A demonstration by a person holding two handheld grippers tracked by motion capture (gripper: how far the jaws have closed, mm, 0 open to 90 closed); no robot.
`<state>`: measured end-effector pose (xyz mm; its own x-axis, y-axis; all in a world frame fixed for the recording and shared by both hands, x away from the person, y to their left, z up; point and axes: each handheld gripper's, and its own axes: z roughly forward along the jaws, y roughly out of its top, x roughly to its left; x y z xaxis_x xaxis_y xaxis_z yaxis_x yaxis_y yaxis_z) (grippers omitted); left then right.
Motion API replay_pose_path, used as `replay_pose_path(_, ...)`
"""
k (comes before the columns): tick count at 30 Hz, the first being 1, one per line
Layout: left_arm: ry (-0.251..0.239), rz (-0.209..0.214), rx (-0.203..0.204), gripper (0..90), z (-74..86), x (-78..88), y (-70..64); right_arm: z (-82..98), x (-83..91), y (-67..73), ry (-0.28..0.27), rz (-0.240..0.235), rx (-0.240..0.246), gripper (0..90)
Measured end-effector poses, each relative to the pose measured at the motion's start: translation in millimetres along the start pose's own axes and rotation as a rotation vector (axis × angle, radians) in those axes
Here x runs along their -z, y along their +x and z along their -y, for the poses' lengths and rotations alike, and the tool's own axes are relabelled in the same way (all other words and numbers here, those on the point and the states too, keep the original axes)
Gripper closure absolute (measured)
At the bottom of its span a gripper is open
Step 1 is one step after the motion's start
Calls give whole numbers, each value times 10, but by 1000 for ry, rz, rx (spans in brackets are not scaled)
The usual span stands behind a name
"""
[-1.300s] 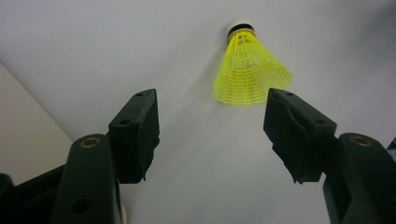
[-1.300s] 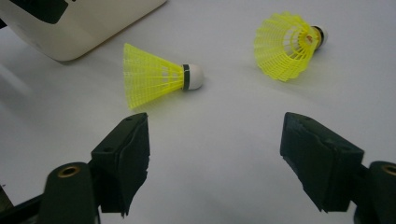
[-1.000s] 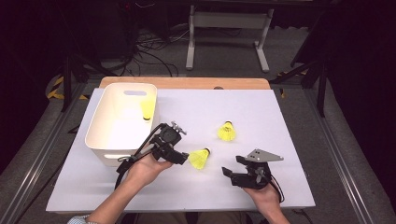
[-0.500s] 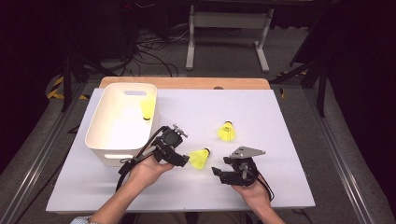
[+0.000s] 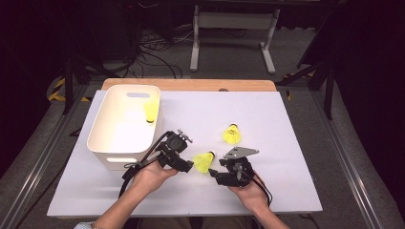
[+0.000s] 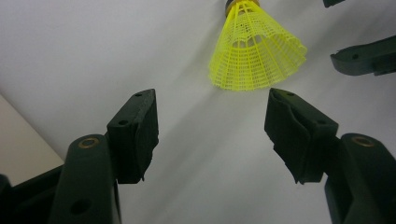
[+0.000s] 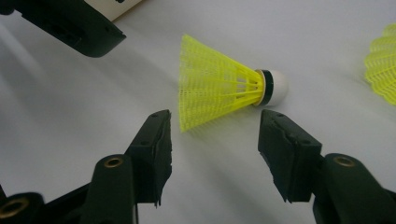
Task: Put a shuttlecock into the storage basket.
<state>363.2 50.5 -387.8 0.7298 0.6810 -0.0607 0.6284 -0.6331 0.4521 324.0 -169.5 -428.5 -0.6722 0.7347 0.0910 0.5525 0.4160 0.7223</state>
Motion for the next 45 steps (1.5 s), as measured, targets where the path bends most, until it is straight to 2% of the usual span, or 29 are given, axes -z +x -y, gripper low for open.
replay_pose_path(9, 0, 6, 4, 354, 39, -14, 16, -112, -89, 64, 15, 11, 11, 459)
replay_pose_path(21, 4, 13, 3, 342, 60, -15, 27, -250, -188, 83, 33, 61, 36, 477)
replay_pose_path(31, 21, 6, -3, 342, 75, -42, 37, -245, -231, 82, 56, 58, 69, 676)
replay_pose_path(40, 17, 10, -7, 341, 68, -52, 27, -248, -226, 55, 76, 19, 57, 825)
replay_pose_path(45, 12, 13, -8, 344, 66, -51, 23, -244, -210, 49, 83, 20, 56, 876)
